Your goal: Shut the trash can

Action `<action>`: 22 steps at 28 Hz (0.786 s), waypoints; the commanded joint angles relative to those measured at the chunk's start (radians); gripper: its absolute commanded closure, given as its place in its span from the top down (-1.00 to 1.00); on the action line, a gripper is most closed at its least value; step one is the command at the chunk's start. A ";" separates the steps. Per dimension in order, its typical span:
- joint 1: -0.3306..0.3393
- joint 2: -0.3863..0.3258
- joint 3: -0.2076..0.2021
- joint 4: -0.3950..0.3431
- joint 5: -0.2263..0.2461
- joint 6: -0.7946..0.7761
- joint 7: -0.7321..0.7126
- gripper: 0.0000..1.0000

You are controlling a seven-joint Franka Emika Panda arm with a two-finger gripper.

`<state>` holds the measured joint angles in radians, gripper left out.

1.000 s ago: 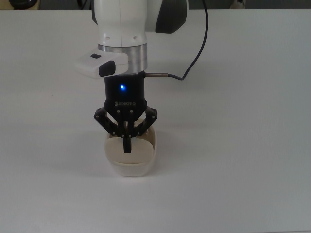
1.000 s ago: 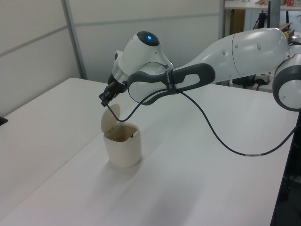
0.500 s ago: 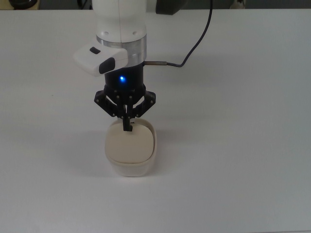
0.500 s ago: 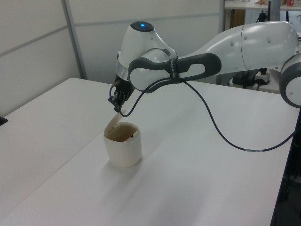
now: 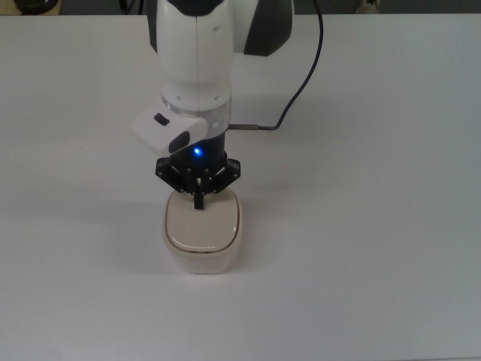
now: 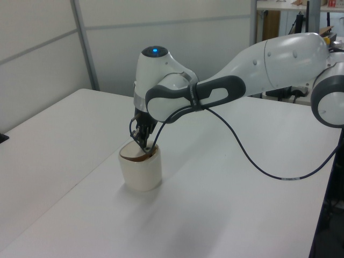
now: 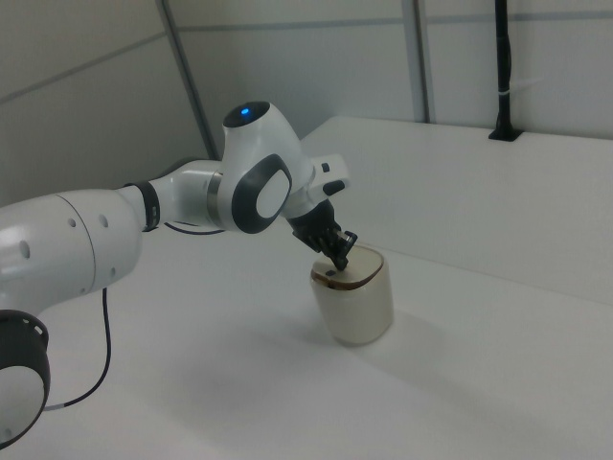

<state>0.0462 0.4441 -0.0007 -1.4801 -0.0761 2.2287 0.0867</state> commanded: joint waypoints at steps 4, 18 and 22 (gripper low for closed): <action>0.027 -0.010 -0.008 -0.051 -0.017 -0.017 -0.015 -1.00; 0.023 -0.022 -0.013 0.000 -0.007 -0.113 -0.015 -1.00; 0.008 -0.088 -0.015 0.009 0.045 -0.200 -0.051 -1.00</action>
<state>0.0648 0.4354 -0.0055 -1.4699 -0.0865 2.1320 0.0835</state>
